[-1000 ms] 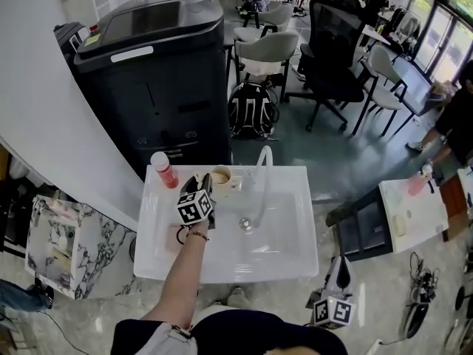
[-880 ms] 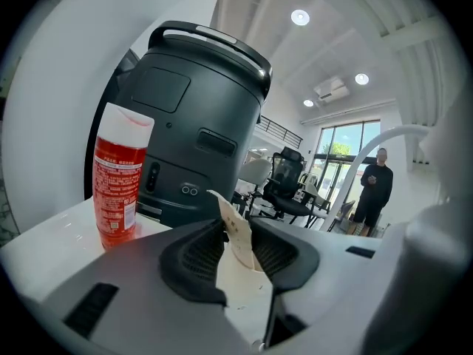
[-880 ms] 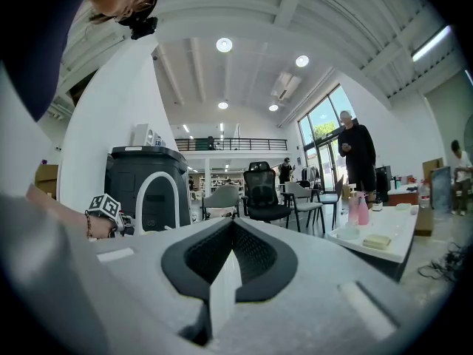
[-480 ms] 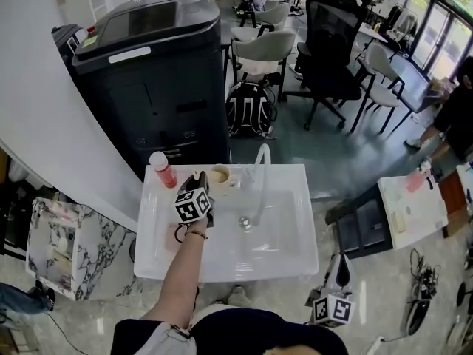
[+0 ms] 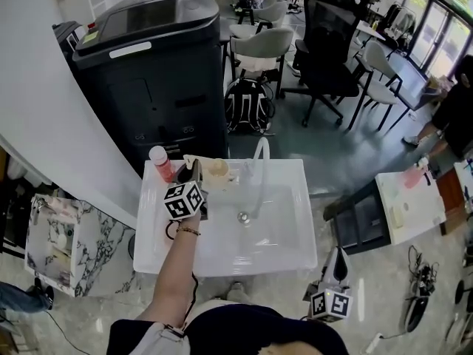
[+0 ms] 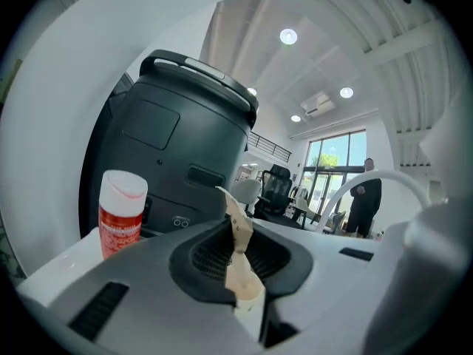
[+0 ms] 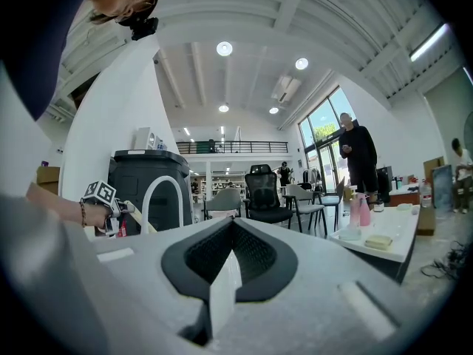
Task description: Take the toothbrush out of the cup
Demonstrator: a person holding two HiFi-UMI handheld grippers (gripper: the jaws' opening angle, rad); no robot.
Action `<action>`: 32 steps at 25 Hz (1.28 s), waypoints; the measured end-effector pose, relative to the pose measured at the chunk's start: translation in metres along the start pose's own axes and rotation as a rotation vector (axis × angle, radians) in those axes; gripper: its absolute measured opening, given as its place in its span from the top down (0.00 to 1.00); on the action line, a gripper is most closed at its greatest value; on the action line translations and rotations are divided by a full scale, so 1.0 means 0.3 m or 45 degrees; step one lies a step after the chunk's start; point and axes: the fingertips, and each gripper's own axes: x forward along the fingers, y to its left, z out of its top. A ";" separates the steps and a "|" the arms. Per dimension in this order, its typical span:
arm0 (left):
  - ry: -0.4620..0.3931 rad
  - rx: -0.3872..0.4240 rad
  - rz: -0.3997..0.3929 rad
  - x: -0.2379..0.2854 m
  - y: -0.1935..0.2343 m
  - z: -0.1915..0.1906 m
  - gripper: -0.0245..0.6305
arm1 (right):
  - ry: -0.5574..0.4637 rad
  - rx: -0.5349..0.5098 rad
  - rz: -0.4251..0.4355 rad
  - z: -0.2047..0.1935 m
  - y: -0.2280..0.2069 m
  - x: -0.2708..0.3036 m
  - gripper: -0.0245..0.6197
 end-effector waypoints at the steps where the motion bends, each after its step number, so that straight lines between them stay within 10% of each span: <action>1: -0.019 0.017 -0.007 -0.016 -0.009 0.025 0.92 | 0.000 0.000 0.008 0.000 0.007 0.000 0.96; 20: -0.429 0.124 -0.063 -0.425 -0.089 0.481 0.92 | -0.025 0.009 0.202 0.012 0.189 -0.018 0.96; 32: -0.497 0.177 -0.068 -0.587 -0.094 0.567 0.92 | -0.020 -0.001 0.303 0.003 0.291 -0.057 0.96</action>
